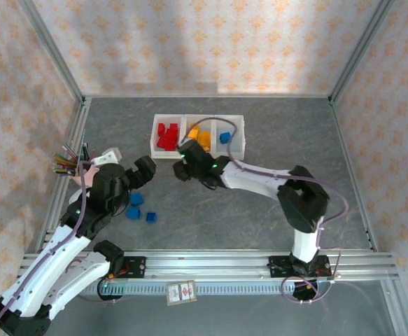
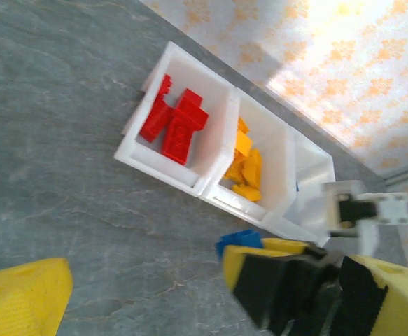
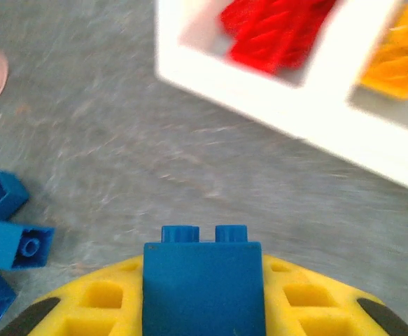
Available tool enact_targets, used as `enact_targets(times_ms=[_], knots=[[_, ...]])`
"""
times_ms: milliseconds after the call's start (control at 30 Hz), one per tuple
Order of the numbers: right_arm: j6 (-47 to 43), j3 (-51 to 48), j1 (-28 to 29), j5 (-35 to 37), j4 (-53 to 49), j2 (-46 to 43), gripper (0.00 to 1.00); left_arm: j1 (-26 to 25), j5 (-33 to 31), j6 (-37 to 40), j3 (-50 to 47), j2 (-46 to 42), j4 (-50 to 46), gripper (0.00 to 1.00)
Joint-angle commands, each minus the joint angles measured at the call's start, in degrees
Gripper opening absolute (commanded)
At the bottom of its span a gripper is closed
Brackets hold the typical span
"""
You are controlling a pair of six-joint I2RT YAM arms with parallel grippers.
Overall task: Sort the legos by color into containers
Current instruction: Place the lego in the container.
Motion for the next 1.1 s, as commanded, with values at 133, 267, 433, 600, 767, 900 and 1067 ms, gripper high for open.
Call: enact_targets(times_ms=[133, 267, 433, 600, 767, 900, 1067], knots=[[4.46, -5.82, -10.99, 7.45, -1.03, -9.7, 0.26, 0.51, 8.64, 4.04, 0.5, 6.97, 11.54, 0.99], [2.94, -4.03, -16.2, 8.38, -1.18, -7.4, 0.27, 0.52, 11.07, 5.0, 0.84, 10.86, 15.18, 0.99], [0.9, 0.55, -19.78, 9.37, -0.21, -1.54, 0.27, 0.57, 11.92, 5.55, 1.96, 14.29, 16.15, 0.99], [-0.52, 5.47, -21.93, 9.64, -0.18, 4.59, 0.28, 0.55, 10.99, 5.38, 1.14, 14.16, 16.99, 0.99], [-0.73, 7.92, -22.68, 8.72, -1.01, 7.3, 0.44, 0.51, 10.37, 5.72, 1.39, 13.89, 15.75, 0.99], [-1.2, 7.9, -22.68, 7.16, -0.8, 6.69, 0.52, 0.58, 9.74, 5.82, 1.45, 13.62, 15.29, 0.99], [-1.11, 6.83, -22.14, 4.7, -0.75, 4.47, 0.54, 0.52, 8.82, 5.49, 1.51, 13.12, 14.75, 0.99]])
